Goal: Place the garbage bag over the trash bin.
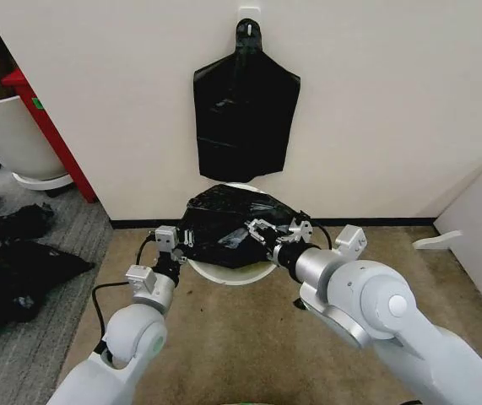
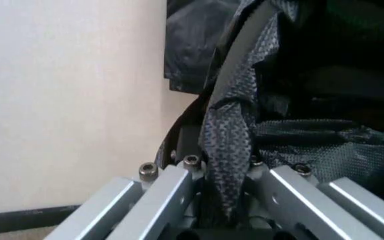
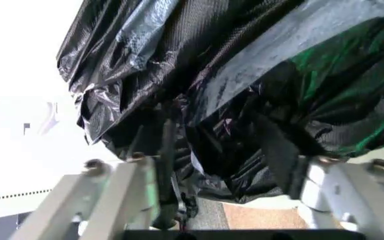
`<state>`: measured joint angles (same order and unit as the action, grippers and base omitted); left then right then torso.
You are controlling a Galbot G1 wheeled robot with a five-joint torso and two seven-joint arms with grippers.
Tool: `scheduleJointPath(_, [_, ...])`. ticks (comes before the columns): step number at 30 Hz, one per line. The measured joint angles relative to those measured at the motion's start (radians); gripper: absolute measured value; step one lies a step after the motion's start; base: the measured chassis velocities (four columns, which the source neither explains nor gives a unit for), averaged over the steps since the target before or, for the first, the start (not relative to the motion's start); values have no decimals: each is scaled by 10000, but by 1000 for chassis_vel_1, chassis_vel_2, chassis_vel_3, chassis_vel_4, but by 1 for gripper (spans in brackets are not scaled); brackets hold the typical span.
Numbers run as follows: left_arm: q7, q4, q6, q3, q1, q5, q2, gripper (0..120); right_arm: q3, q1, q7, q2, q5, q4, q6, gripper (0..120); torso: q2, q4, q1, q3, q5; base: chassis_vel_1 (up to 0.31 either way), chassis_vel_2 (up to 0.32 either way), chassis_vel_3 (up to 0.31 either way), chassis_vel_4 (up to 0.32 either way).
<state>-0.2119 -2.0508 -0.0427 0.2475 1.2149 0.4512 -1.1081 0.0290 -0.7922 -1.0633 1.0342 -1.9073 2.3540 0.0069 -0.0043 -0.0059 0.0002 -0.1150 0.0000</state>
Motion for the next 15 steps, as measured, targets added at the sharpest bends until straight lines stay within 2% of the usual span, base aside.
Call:
scheduleJointPath(2, [10, 0, 4, 3, 0, -3, 0, 0, 0, -22, 8, 0, 17, 4, 2, 36, 0, 0, 0, 0, 0, 0, 0, 0, 0])
scheduleJointPath(5, [37, -1, 9, 2, -5, -20, -12, 0, -17, -104, 41, -6, 58, 11, 3, 26, 0, 0, 0, 0, 0, 0, 0, 0, 0])
scheduleJointPath(7, [57, -13, 12, -7, -10, -40, -43, 0, -55, -215, 103, -56, 109, 45, -4, 15, 0, 0, 0, 0, 0, 0, 0, 0, 0])
scheduleJointPath(9, [61, -17, 12, -10, -10, -44, -51, 0, -72, -248, 128, -74, 119, 55, -10, 11, 0, 0, 0, 0, 0, 0, 0, 0, 0])
scheduleJointPath(12, [66, -22, 12, -15, 16, -45, -73, 0, -177, -407, 289, -151, 147, 92, -124, 0, 0, 0, 0, 0, 0, 0, 0, 0, 0])
scheduleJointPath(15, [60, -38, -21, -17, 23, 13, -65, 0, -232, -558, 488, -214, 228, 142, -283, 0, 0, 0, 0, 0, 0, 0, 0, 0, 0])
